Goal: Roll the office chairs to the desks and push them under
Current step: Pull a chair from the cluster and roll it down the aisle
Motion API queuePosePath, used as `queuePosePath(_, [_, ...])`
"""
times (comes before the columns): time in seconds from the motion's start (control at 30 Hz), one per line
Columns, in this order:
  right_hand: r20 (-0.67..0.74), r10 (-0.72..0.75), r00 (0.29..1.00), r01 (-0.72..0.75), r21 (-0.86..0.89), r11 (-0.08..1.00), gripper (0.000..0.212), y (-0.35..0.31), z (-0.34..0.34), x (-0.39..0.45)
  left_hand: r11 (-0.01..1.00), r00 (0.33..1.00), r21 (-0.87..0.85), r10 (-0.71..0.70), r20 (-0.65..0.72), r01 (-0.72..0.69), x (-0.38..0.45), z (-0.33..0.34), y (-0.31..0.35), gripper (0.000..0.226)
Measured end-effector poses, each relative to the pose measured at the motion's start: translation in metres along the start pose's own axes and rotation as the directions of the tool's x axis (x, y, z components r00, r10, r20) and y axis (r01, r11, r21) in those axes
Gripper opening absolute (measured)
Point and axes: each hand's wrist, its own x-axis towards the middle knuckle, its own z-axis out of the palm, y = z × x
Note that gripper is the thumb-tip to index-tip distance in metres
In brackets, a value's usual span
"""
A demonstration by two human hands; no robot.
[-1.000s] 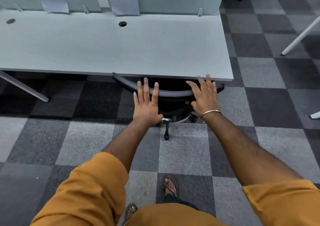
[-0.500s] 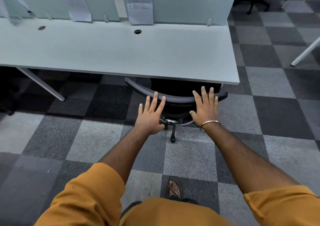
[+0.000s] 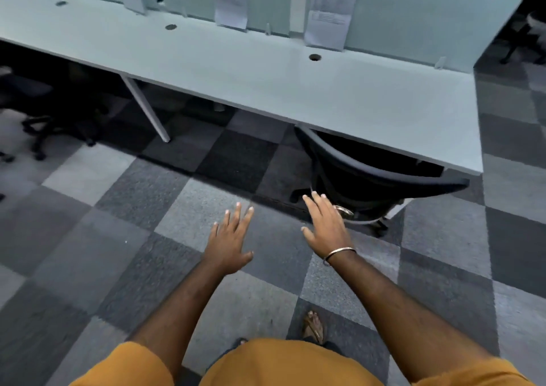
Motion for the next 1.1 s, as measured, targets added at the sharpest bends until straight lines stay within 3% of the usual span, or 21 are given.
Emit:
queuePosePath(0.23, [0.180, -0.192, 0.965, 0.187, 0.045, 0.981, 0.083, -0.132, 0.052, 0.033, 0.962, 0.966, -0.102, -0.257, -0.007, 0.255, -0.090, 0.009, -0.132, 0.110])
queuePosePath(0.5, [0.348, -0.443, 0.826, 0.450, 0.066, 0.891, 0.100, -0.281, 0.101, 0.074, 0.824, 0.842, -0.216, -0.539, -0.011, 0.524, -0.181, 0.009, -0.239, 0.108])
queuePosePath(0.8, [0.404, -0.619, 0.673, 0.608, 0.175, 0.775, 0.128, -0.380, 0.144, 0.188, 0.706, 0.738, -0.318, -0.675, -0.028, 0.633, -0.157, -0.015, -0.326, 0.101])
queuePosePath(1.03, [0.440, -0.676, 0.592, 0.671, 0.196, 0.715, 0.119, -0.463, 0.166, 0.293, 0.602, 0.636, -0.389, -0.770, -0.051, 0.697, -0.113, -0.063, -0.394, 0.100])
queuePosePath(1.1, [0.452, -0.703, 0.550, 0.712, 0.187, 0.677, 0.108, -0.493, 0.174, 0.317, 0.559, 0.607, -0.429, -0.794, -0.031, 0.710, -0.108, -0.072, -0.414, 0.099])
